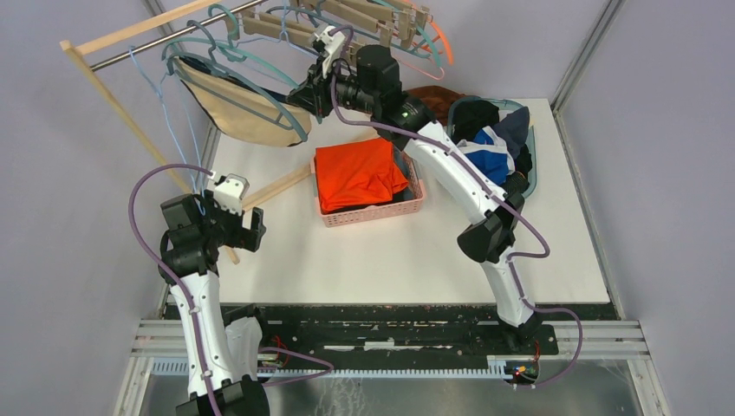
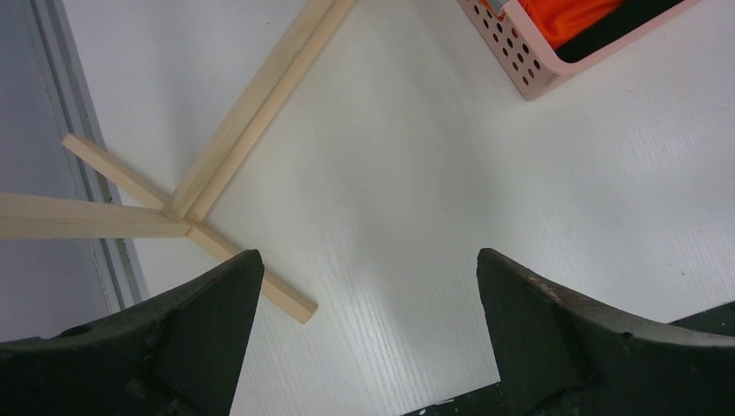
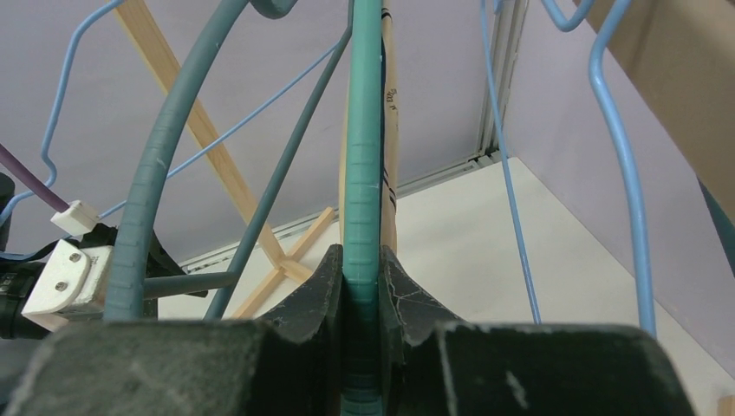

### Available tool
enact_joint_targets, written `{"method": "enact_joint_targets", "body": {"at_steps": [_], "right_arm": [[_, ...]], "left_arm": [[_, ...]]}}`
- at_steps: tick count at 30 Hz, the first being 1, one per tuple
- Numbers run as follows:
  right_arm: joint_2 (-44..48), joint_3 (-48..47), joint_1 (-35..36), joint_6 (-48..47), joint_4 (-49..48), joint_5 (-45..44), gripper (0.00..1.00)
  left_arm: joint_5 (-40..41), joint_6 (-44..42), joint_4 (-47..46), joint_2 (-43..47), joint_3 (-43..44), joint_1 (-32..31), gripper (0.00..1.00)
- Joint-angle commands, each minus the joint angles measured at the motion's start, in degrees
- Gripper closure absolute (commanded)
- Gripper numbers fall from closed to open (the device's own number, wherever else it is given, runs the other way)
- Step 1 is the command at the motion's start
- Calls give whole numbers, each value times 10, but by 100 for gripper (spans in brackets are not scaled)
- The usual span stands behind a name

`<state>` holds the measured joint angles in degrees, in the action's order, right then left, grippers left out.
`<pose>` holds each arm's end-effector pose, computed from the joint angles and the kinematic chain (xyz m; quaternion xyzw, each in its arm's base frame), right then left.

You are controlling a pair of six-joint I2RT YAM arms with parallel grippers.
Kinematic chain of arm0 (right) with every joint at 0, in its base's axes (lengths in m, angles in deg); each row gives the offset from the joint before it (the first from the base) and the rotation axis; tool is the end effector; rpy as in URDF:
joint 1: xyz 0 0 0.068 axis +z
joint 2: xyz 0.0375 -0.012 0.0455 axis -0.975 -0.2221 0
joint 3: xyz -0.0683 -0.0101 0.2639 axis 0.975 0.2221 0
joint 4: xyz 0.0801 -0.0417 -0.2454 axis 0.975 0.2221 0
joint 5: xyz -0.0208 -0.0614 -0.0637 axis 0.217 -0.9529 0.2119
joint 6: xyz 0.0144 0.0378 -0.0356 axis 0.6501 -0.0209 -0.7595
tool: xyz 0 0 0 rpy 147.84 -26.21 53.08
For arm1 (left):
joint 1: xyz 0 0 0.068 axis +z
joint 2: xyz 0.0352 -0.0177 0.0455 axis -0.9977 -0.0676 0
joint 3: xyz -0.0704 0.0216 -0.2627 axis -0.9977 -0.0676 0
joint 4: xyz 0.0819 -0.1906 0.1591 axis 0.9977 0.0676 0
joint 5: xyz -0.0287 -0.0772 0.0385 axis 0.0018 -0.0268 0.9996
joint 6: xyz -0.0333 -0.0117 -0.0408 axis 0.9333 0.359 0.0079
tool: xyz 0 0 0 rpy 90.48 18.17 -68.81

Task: Remove the underwear clipped to the hanger
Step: Pick up the hanger from the clothesline.

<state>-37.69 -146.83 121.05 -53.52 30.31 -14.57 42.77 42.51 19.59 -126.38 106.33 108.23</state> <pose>0.3474 0.3546 0.4633 -0.3532 0.6057 0.4396 0.5614 0.1377 0.0368 0.3038 0.1735 0.8688 -0.0337 0.4625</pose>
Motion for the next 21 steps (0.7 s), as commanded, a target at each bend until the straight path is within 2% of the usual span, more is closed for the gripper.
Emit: {"method": "enact_joint_targets", "body": {"at_steps": [1, 14, 21], "right_arm": [[61, 0, -9, 17, -28, 11, 100], [111, 64, -21, 18, -19, 26, 99], [120, 66, -37, 43, -35, 34, 100]], "left_arm": [[-4, -10, -26, 0, 7, 1, 1], [-2, -9, -27, 3, 10, 1, 1], [0, -12, -27, 4, 9, 1, 1]]}}
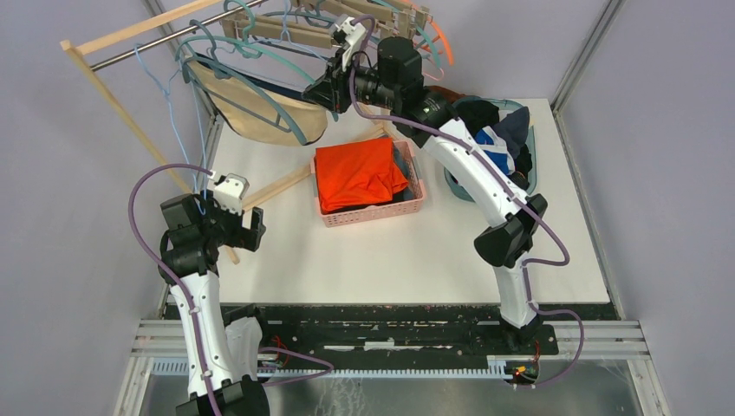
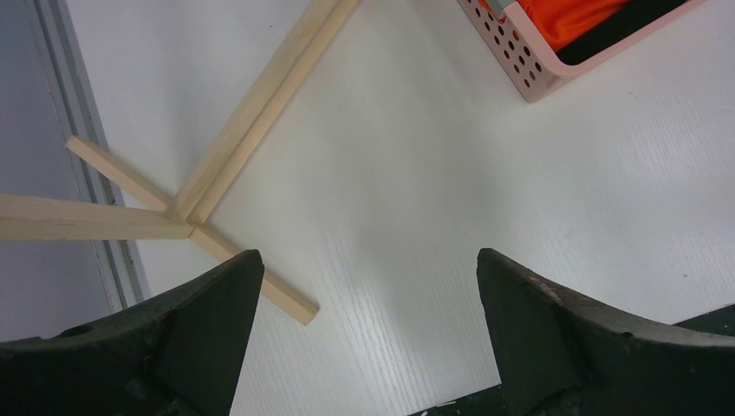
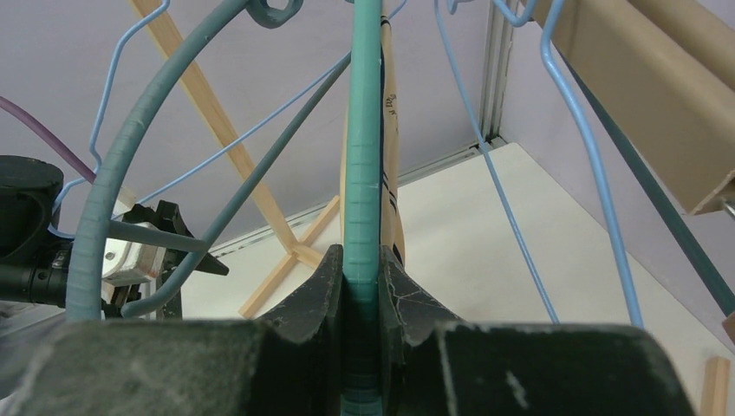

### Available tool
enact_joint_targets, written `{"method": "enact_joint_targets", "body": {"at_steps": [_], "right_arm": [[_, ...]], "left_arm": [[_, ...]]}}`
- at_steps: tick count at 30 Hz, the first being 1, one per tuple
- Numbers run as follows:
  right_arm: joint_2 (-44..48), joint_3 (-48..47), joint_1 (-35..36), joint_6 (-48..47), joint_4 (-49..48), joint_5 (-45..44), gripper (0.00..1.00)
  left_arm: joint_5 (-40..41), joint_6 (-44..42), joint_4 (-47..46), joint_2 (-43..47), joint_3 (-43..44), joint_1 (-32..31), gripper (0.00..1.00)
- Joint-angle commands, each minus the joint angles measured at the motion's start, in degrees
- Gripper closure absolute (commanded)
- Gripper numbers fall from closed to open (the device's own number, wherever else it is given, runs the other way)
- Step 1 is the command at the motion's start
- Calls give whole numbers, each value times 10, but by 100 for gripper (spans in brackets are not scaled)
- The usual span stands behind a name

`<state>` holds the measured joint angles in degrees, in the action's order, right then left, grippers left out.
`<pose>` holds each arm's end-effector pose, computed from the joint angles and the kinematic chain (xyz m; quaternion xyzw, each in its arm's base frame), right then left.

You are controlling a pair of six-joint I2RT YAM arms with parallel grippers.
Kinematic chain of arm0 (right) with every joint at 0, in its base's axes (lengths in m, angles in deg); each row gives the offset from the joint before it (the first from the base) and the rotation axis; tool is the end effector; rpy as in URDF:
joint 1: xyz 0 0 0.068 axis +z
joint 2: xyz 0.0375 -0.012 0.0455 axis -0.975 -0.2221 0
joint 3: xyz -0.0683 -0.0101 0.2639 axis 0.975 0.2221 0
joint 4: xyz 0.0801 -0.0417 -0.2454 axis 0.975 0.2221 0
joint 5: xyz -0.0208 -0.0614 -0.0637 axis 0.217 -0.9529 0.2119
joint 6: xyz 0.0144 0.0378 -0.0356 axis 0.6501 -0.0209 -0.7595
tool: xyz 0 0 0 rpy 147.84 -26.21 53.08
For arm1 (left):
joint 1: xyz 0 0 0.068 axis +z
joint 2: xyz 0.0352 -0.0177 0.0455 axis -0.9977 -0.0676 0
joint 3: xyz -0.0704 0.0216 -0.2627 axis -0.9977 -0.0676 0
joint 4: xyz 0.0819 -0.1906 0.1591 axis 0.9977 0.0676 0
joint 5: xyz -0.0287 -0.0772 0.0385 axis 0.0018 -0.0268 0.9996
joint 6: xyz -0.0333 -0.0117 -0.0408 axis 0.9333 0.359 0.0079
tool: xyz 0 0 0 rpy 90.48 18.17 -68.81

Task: Remove the underwear clipped to the hanger
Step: Pick up the hanger from the clothesline.

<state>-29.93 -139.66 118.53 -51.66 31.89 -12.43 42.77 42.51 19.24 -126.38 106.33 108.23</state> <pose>0.3378 0.3187 0.4829 -0.3418 0.6186 0.4453 0.5498 0.1381 0.0370 0.3043 0.1741 0.8675 -0.0322 0.4648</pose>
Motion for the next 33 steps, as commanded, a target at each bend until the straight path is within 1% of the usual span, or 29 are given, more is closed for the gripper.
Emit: {"method": "enact_joint_targets", "body": {"at_steps": [1, 9, 14, 17, 21, 24, 33], "right_arm": [[43, -7, -13, 29, -54, 16, 99], [50, -13, -20, 48, -60, 31, 100], [56, 3, -24, 51, -72, 43, 100], [62, 29, -26, 42, -81, 51, 99], [70, 70, -36, 46, -117, 70, 100], [74, 94, -49, 74, -167, 82, 100], [80, 123, -63, 112, -250, 114, 99]], "left_arm": [[0, -11, -24, 4, 9, 1, 1], [0, -11, -25, 2, 10, 1, 1], [0, -12, -26, 1, 9, 1, 1], [-1, -12, -27, 0, 9, 1, 1], [-1, -12, -28, 0, 9, 1, 1], [-1, -13, -30, 0, 7, 1, 1], [-1, -9, -39, -6, 3, 1, 1]]}}
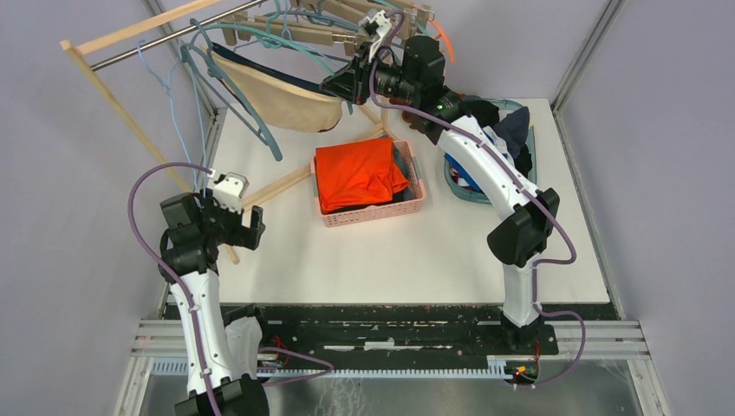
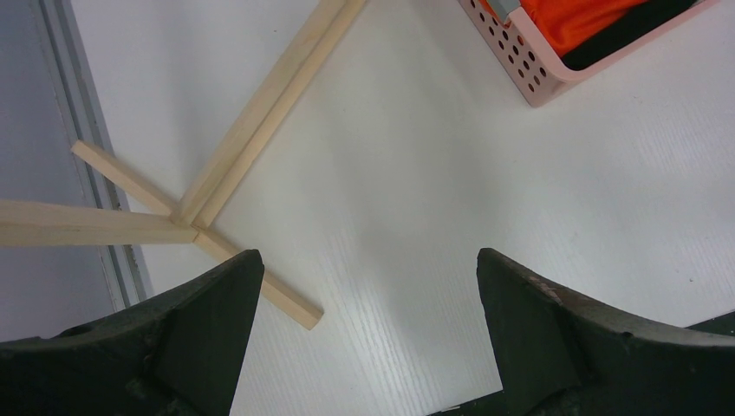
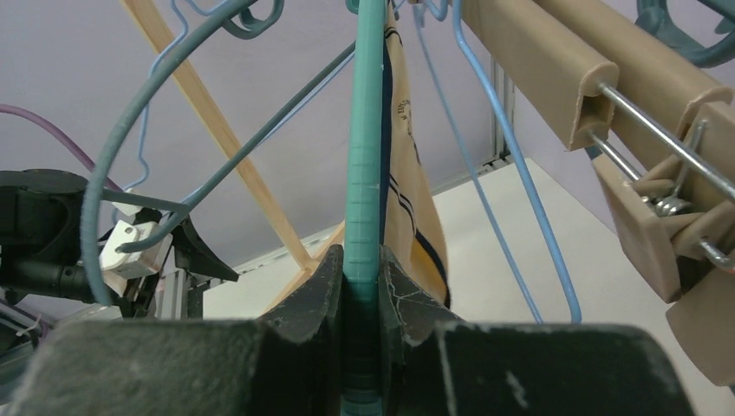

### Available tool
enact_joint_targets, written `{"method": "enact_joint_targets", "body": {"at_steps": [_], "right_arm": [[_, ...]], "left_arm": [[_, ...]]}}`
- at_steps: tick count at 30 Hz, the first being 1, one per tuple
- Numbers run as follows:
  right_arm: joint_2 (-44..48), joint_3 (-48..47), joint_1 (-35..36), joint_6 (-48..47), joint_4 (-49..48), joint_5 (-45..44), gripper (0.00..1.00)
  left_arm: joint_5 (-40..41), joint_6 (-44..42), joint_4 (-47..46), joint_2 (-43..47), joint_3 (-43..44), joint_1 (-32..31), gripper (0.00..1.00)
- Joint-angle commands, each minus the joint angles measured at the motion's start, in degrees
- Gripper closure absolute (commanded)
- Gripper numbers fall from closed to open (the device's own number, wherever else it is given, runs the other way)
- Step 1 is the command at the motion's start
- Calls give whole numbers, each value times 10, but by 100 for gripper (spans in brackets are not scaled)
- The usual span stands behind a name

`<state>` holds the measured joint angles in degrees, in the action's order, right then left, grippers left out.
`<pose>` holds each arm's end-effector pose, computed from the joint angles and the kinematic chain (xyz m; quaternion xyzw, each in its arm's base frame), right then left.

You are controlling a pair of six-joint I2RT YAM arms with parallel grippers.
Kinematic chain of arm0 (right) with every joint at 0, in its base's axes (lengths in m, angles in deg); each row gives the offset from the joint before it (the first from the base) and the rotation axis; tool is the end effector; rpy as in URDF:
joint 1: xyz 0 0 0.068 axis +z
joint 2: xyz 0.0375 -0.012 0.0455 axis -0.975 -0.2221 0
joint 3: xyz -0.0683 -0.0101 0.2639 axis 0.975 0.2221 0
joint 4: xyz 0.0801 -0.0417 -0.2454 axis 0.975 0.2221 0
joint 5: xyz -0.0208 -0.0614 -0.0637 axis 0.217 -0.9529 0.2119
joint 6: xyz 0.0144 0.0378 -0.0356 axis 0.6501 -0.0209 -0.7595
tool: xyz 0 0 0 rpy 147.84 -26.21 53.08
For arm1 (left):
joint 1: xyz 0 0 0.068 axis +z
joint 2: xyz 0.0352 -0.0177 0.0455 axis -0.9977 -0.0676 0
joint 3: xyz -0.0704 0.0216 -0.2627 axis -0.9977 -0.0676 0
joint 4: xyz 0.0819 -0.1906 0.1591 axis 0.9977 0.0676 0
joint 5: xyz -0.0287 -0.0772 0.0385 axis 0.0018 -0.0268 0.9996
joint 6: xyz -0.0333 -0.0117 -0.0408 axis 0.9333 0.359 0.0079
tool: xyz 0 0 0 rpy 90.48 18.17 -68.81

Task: Remove the underwear clipped to the hanger
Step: Pick up the hanger from the clothesline.

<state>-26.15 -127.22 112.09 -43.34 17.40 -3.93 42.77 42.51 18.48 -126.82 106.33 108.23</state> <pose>0.3685 0.2822 0.4679 -0.3129 0.6000 0.4982 0.5421 0.1403 0.0379 0.3044 0.1747 0.8664 -0.0308 0.4668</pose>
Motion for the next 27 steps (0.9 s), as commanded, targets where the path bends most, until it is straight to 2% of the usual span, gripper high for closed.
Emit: {"method": "enact_joint_targets", "body": {"at_steps": [1, 8, 17, 21, 24, 27], "right_arm": [[41, -1, 2, 33, -115, 32, 99], [50, 18, 2, 40, -147, 46, 100], [89, 135, 2, 55, -220, 49, 99], [97, 190, 3, 80, -302, 50, 100], [97, 242, 4, 105, -426, 49, 95], [93, 243, 6, 94, -413, 36, 99]], "left_arm": [[-1, -9, -33, -3, 4, 1, 1], [1, -5, -38, -15, 6, 1, 1], [-5, 5, -52, -26, 6, 1, 1], [-8, 9, -53, -28, 8, 1, 1], [-5, 11, -53, -28, 7, 1, 1], [0, 12, -53, -28, 7, 0, 1]]}}
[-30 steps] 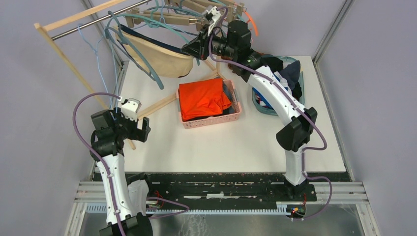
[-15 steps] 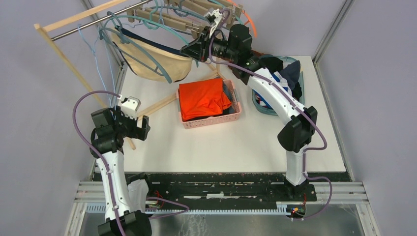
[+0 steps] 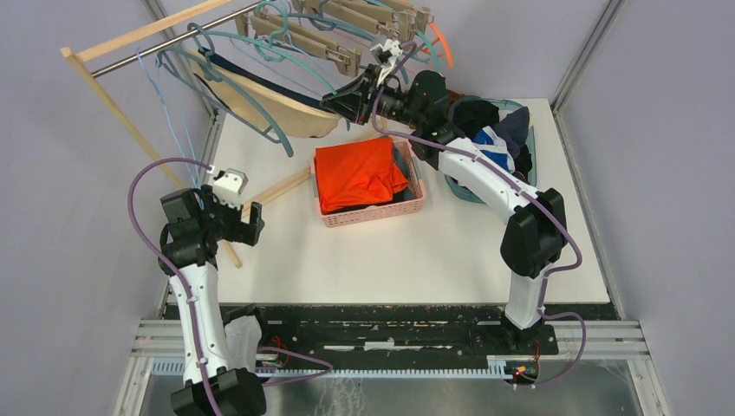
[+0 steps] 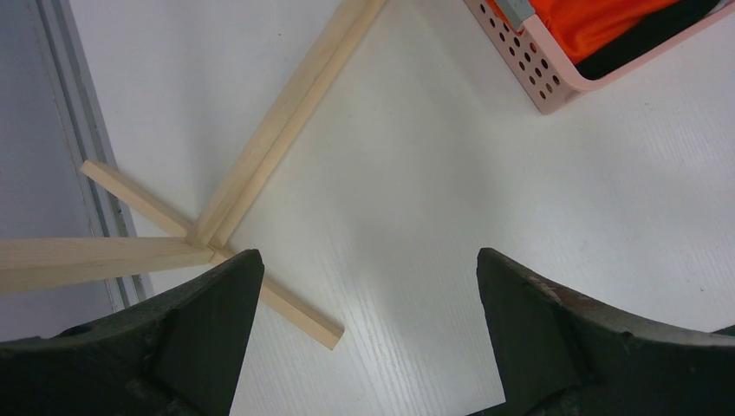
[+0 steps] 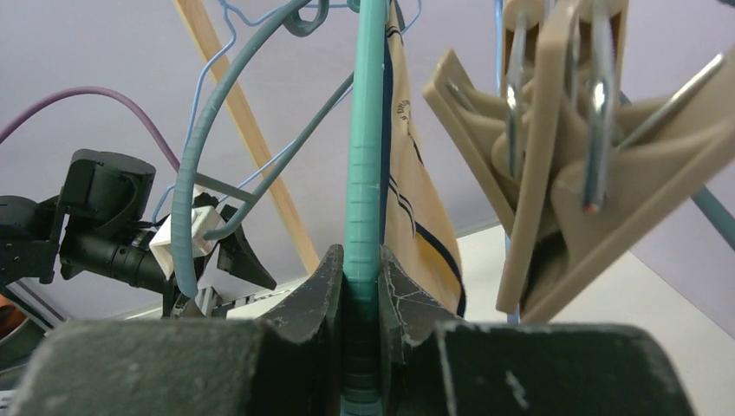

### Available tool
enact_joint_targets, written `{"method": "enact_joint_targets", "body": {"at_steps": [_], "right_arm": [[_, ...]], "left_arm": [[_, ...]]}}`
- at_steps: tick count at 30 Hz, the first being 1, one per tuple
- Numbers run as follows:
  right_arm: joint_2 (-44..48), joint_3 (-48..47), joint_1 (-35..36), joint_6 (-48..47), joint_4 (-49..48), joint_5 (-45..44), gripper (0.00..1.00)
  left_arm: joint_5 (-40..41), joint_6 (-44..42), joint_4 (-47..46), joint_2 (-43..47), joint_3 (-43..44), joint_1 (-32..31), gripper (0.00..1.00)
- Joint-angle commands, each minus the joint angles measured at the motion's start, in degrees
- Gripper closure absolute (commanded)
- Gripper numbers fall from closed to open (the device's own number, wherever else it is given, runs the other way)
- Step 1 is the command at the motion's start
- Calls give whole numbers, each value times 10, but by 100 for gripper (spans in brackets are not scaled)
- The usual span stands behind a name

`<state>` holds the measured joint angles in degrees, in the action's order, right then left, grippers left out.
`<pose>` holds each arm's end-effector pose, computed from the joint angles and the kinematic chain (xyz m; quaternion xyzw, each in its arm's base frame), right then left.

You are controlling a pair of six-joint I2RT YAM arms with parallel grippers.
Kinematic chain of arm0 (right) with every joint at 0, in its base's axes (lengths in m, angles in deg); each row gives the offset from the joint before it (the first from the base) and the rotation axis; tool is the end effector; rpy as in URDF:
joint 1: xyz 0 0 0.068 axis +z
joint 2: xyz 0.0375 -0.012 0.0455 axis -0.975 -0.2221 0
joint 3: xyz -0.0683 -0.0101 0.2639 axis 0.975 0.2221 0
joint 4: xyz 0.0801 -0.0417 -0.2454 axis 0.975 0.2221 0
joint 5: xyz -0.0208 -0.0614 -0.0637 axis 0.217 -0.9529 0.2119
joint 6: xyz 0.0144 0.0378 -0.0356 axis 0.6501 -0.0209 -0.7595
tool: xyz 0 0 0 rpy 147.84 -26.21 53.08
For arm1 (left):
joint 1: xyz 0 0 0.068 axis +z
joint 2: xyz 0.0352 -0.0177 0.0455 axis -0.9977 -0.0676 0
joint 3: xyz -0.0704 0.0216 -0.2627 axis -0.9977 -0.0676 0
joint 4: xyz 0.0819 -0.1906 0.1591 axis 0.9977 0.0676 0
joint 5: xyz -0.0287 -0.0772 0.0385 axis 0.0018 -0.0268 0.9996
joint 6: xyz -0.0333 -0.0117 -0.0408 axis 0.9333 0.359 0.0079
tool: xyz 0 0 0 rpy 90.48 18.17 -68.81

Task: Remove the underwear clipped to the hanger
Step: Pick up the hanger from the clothesline.

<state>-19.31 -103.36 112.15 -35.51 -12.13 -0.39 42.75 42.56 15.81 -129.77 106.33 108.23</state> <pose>0.3551 0.2756 0.4292 -0.3093 0.5300 0.5563 0.5603 0.1523 0.0427 0.3014 0.1738 0.8674 -0.0324 0.4651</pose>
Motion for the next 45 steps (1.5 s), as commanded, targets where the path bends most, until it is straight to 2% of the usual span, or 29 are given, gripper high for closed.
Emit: {"method": "enact_joint_targets", "body": {"at_steps": [1, 5, 8, 12, 16, 19, 25, 33, 41, 45], "right_arm": [[22, 1, 5, 18, -114, 1, 99], [18, -3, 5, 23, -116, 5, 99], [32, 4, 1, 14, -84, 2, 99], [66, 9, -1, -56, 45, 2, 99], [107, 19, 0, -146, 182, -22, 100], [142, 43, -2, -201, 241, -36, 99], [201, 95, -13, -217, 280, -67, 100], [238, 108, -16, -172, 319, -135, 99], [293, 164, -16, -188, 340, -119, 99], [324, 192, -18, -218, 385, -116, 100]], "left_arm": [[1, 12, -26, 1, 6, 1, 1], [2, 12, -24, 3, 7, 1, 1], [6, 5, -21, 6, 6, 1, 1], [3, -16, -14, 10, 0, 1, 1], [-36, -44, 9, 15, 7, 0, 1], [-57, -62, 27, 9, 19, 0, 1], [-62, -71, 38, -22, 37, 0, 0], [-73, -74, 33, -23, 32, 0, 0], [-97, -82, 40, -22, 35, -1, 0], [-111, -101, 62, -43, 46, -5, 2]]}}
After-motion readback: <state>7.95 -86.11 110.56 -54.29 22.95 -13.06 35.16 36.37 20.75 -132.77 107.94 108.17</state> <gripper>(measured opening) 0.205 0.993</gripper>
